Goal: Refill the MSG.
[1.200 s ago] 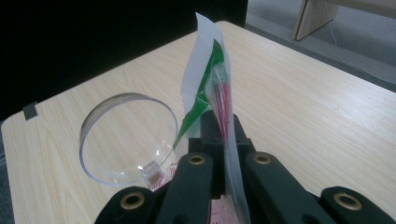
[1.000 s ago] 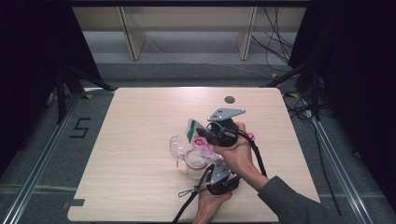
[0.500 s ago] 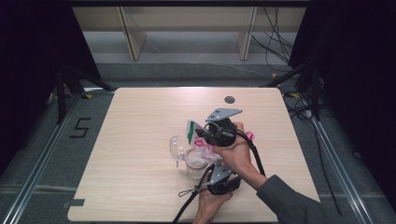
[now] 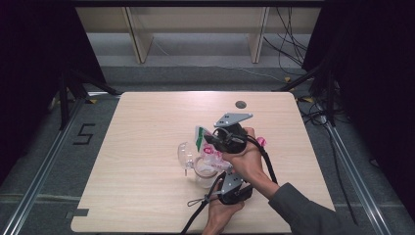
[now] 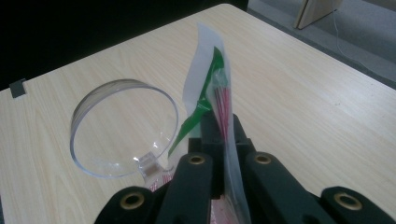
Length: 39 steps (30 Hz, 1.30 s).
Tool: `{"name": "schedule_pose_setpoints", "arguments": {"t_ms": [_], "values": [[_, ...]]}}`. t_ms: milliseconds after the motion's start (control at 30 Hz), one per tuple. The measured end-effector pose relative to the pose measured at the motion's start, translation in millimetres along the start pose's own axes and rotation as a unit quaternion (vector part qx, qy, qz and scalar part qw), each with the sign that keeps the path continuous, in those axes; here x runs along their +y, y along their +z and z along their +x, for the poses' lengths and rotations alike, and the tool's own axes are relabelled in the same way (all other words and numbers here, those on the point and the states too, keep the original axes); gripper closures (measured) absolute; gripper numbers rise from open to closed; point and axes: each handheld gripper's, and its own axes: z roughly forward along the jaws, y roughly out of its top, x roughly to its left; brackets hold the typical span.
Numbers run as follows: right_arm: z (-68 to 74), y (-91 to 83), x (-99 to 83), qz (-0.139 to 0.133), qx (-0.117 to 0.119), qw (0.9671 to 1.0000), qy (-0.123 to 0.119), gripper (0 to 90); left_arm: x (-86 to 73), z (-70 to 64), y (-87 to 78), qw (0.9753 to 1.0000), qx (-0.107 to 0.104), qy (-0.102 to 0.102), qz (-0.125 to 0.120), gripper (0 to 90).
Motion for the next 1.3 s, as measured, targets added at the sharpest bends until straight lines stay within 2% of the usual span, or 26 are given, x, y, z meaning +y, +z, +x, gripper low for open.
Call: {"name": "schedule_pose_setpoints", "arguments": {"t_ms": [67,267,300,333,367,400,533,567,667,700,767,833,867,900,1000,1100,1167,1233,1300], "values": [[-1.1,1.3,0.7,-0.004,0.003,0.9999,-0.012,90.0,0.3,-0.4,-0.1,1.0,0.003,0.005,0.0,74.8],[0.3,4.3,1.3,0.003,0.001,0.9998,-0.018,90.0,0.3,0.1,-0.2,1.0,0.002,0.007,0.0,74.8],[1.8,2.8,1.7,0.006,-0.002,1.0,-0.002,90.0,0.6,0.3,-0.4,1.0,0.0,0.006,-0.002,74.9],[1.3,3.4,1.7,0.003,-0.001,1.0,-0.008,90.0,0.8,0.3,-0.4,1.0,-0.003,0.004,-0.003,74.8],[2.6,4.5,1.3,0.005,-0.005,0.9999,-0.008,90.0,0.3,-4.3,3.0,0.9992,-0.012,-0.026,-0.029,74.9],[2.9,6.1,0.9,0.006,-0.009,0.9998,-0.019,90.0,0.1,-6.0,4.0,0.9988,-0.012,-0.033,-0.034,74.9],[2.7,8.8,1.0,0.004,-0.005,0.9998,-0.021,90.0,0.8,-6.6,3.0,0.9989,-0.014,-0.03,-0.034,74.8],[3.6,9.2,1.4,0.013,-0.005,0.9997,-0.019,90.0,0.6,-6.8,3.6,0.9988,-0.012,-0.03,-0.036,74.8],[4.7,9.0,2.4,0.016,-0.004,0.9997,-0.016,90.0,1.1,-6.2,2.7,0.9989,-0.012,-0.026,-0.036,74.8],[4.4,10.2,2.5,0.009,-0.005,0.9997,-0.021,90.0,1.4,-6.4,2.3,0.9988,-0.014,-0.027,-0.037,74.8],[4.6,9.4,3.5,0.019,-0.004,0.9996,-0.02,90.0,1.7,-6.7,2.1,0.9987,-0.014,-0.029,-0.039,74.8],[4.1,10.5,3.7,0.015,-0.004,0.9997,-0.017,90.0,1.7,-6.6,2.1,0.9988,-0.012,-0.028,-0.039,74.8],[2.5,11.8,4.1,0.009,-0.006,0.9997,-0.024,90.0,2.0,-6.5,2.0,0.9987,-0.014,-0.029,-0.04,74.8],[3.5,12.1,4.0,0.012,-0.006,0.9998,-0.016,90.0,3.6,-6.1,3.0,0.9983,-0.02,-0.035,-0.042,74.8],[2.9,12.2,4.9,0.02,-0.006,0.9996,-0.021,90.0,5.3,-4.7,3.6,0.9985,-0.018,-0.032,-0.04,74.8],[1.7,12.5,7.9,0.009,-0.007,0.9996,-0.028,90.0,5.8,-3.8,2.6,0.9986,-0.017,-0.029,-0.04,74.8],[3.0,12.6,7.9,0.022,-0.011,0.9994,-0.026,90.0,5.1,-3.8,3.2,0.9984,-0.019,-0.033,-0.042,74.9],[1.9,14.4,8.3,0.02,-0.005,0.9993,-0.031,90.0,4.6,-3.3,2.8,0.9985,-0.015,-0.032,-0.041,74.8],[2.4,15.6,7.7,0.016,-0.007,0.9994,-0.031,90.0,4.9,-2.8,2.3,0.9983,-0.021,-0.036,-0.041,74.8]]}}
